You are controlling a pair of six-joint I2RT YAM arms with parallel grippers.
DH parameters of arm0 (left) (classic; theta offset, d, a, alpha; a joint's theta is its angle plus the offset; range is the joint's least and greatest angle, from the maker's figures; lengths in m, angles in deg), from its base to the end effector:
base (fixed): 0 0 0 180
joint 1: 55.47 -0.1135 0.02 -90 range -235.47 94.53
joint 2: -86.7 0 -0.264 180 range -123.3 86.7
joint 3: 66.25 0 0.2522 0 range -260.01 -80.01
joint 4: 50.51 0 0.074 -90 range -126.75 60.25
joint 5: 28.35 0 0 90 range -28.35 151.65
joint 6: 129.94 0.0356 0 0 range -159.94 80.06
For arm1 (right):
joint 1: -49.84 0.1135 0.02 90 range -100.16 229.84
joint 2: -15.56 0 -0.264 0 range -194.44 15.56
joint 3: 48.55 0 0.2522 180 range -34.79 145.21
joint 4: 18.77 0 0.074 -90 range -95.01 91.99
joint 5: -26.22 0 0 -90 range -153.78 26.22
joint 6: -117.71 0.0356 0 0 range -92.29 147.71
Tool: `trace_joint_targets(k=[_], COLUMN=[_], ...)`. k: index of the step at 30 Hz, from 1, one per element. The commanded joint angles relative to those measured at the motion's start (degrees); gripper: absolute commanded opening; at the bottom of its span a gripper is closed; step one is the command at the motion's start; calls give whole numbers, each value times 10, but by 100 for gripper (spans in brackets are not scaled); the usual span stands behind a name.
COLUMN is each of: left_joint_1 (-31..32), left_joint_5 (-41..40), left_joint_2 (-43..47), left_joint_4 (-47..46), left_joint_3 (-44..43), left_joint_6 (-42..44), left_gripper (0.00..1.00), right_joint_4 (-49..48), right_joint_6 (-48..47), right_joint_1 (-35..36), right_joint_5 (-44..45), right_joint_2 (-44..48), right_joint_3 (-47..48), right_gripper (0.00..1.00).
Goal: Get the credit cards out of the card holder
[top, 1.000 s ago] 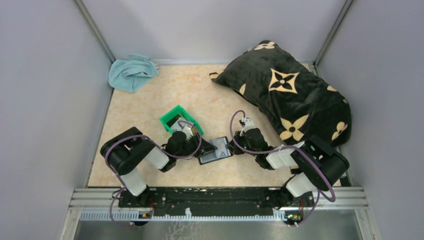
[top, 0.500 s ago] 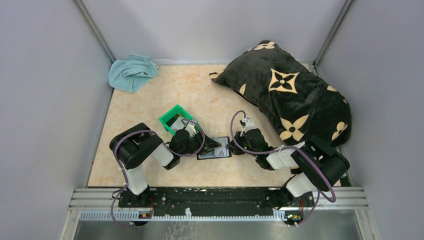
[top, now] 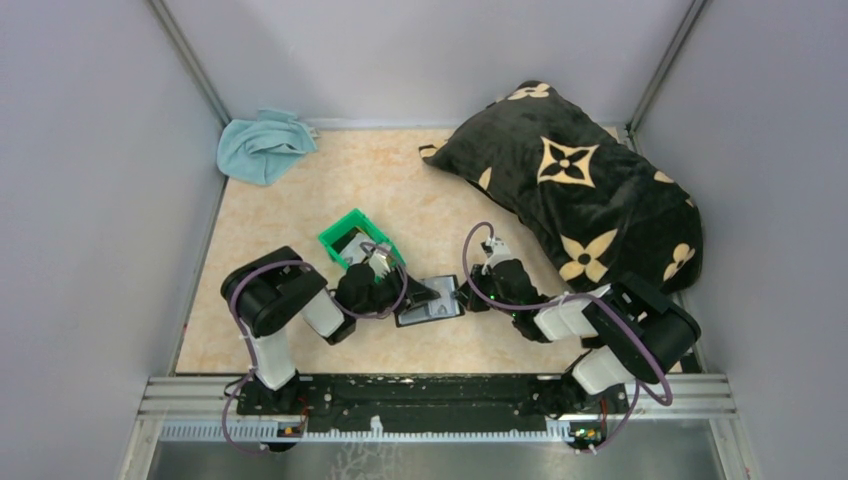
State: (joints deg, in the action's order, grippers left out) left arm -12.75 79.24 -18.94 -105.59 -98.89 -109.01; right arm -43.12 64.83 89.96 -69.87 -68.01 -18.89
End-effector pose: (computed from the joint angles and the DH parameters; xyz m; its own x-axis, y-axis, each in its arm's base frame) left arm 0.1893 -0.1895 0.0933 -0.8821 -0.3973 -0.2530 0.0953 0.3755 -0.9219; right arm 0.1766 0.1538 0.1181 -0.7301 0.1695 -0.6620 -0.3395 0.7507 0.5667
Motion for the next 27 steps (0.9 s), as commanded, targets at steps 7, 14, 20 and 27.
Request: trace_joint_targets(k=[7,14,20,27], left_joint_1=[-29,-44,-46,-46], left_joint_5=[26,31,30,30], left_joint_2=[13,15,17,55], left_joint_4=[-68,-75,-66,-30], left_joint_3=[44,62,70,92], left_joint_6=[-7,-5,-1,18], left_gripper=[36,34,2,2], right_joint_4=[66,65,58,62], right_joint_6=[2,2,1,0], right_joint_1=[8,8,8,8], right_joint_5=[-5,-4,-8,-6], right_joint_2=[-3,-10,-23,-28], right_joint_3=[-21,-19,-15,-11], right_gripper=[0,0,0,0])
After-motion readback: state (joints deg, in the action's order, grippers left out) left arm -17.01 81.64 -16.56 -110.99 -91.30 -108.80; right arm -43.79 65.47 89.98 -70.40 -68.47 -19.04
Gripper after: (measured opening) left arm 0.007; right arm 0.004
